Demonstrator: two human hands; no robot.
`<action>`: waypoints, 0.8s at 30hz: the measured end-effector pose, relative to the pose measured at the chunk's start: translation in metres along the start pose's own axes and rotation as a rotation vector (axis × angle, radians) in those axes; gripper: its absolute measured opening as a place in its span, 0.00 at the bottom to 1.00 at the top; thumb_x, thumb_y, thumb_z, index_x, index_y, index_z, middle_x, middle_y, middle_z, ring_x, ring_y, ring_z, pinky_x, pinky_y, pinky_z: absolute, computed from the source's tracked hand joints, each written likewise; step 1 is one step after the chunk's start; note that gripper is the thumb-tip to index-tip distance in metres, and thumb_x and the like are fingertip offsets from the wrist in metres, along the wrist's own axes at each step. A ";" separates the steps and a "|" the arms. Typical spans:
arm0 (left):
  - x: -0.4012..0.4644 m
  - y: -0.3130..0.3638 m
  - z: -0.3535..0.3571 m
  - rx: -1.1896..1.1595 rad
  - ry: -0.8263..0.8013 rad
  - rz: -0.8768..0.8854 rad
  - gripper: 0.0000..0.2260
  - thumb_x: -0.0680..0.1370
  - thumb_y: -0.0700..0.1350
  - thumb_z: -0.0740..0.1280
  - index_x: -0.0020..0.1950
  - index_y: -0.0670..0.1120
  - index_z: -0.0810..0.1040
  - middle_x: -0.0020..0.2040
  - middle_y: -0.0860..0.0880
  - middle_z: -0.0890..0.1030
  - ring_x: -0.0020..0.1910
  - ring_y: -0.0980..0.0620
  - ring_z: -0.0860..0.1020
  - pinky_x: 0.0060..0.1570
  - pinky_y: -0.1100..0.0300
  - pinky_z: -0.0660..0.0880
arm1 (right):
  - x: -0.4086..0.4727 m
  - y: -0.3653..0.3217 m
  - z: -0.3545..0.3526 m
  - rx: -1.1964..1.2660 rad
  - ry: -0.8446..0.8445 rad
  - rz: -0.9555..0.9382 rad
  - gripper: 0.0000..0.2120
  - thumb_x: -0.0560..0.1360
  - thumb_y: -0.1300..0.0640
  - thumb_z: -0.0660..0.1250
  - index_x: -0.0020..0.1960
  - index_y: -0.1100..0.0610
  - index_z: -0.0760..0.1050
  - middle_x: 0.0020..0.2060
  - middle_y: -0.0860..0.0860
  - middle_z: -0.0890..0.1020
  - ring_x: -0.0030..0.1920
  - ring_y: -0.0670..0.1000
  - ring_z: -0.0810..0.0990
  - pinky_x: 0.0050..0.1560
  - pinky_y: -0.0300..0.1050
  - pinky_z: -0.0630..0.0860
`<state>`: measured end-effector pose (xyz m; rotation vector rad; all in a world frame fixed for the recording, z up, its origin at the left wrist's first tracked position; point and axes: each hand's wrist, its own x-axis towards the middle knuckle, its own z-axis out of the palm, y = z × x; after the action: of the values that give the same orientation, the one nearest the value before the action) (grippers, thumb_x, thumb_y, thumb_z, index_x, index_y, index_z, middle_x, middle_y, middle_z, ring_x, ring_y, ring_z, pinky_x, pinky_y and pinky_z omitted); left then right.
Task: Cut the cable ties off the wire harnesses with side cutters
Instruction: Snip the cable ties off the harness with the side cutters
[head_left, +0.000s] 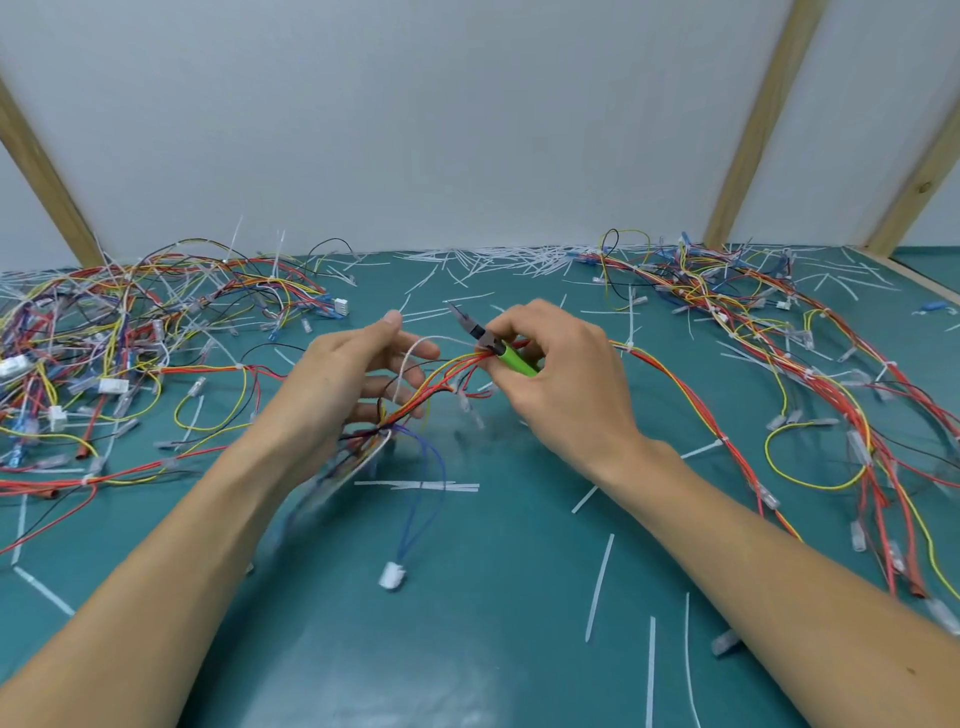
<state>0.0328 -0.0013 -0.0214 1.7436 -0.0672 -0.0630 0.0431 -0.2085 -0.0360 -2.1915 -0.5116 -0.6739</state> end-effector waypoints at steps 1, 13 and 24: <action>-0.001 0.000 0.001 0.021 -0.028 -0.016 0.18 0.82 0.58 0.61 0.45 0.51 0.86 0.35 0.47 0.80 0.32 0.49 0.81 0.34 0.58 0.72 | 0.000 -0.002 -0.001 0.012 0.017 -0.037 0.05 0.73 0.55 0.76 0.46 0.48 0.81 0.40 0.41 0.78 0.41 0.47 0.77 0.41 0.55 0.77; -0.007 -0.004 -0.012 -0.028 -0.444 -0.026 0.15 0.78 0.57 0.68 0.49 0.46 0.85 0.33 0.50 0.73 0.30 0.55 0.71 0.31 0.66 0.68 | -0.005 -0.012 -0.004 0.003 0.014 -0.182 0.07 0.73 0.58 0.75 0.50 0.51 0.84 0.44 0.44 0.81 0.42 0.53 0.80 0.37 0.55 0.77; -0.003 -0.002 0.001 -0.015 -0.028 -0.015 0.11 0.80 0.47 0.67 0.42 0.48 0.85 0.33 0.51 0.75 0.31 0.55 0.70 0.34 0.60 0.68 | -0.003 -0.006 -0.003 0.060 -0.017 -0.162 0.08 0.70 0.63 0.76 0.46 0.52 0.82 0.41 0.42 0.80 0.38 0.46 0.77 0.38 0.54 0.78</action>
<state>0.0300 -0.0019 -0.0239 1.7285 -0.0738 -0.0982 0.0366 -0.2071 -0.0325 -2.1169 -0.7145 -0.7164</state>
